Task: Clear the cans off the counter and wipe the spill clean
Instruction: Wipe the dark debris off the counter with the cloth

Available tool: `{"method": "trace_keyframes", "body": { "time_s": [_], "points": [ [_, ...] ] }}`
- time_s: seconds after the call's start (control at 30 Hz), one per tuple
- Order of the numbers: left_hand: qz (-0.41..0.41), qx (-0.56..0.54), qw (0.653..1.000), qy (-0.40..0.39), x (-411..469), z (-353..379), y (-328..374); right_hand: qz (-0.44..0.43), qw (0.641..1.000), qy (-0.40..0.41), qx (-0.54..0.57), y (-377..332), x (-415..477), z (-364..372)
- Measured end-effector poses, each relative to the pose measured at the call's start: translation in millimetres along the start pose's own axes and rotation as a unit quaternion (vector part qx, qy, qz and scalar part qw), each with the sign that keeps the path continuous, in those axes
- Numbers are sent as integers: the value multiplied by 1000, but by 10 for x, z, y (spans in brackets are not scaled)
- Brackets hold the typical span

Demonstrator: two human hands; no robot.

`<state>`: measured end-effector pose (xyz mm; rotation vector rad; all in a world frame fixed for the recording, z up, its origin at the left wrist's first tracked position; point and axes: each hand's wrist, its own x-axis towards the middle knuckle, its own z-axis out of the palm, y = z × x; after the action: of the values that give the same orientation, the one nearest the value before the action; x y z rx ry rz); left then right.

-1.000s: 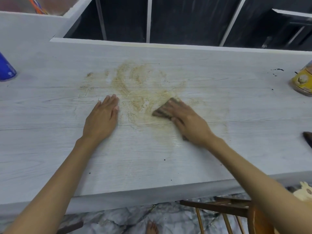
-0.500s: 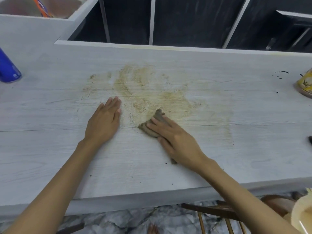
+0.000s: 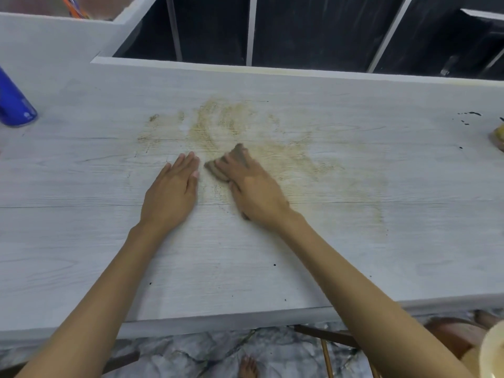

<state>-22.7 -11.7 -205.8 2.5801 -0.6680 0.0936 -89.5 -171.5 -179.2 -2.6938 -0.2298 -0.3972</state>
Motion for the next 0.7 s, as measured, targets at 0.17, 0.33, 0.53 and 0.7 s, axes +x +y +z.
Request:
{"method": "trace_keyframes", "body": {
  "time_s": [0.17,0.33,0.53,0.7],
  "points": [
    [1,3,1000,0,9,-4,2,-19,995,-99,-2,157,-578,-249],
    [2,8,1000,-4,17,7,21,65,993,-100,-8,579,-22,-256],
    [-5,7,1000,-2,24,-3,36,59,996,-63,14,365,463,28],
    [-10,-6,1000,-6,11,-9,8,-37,995,-74,61,34,-112,-8]
  ]
}}
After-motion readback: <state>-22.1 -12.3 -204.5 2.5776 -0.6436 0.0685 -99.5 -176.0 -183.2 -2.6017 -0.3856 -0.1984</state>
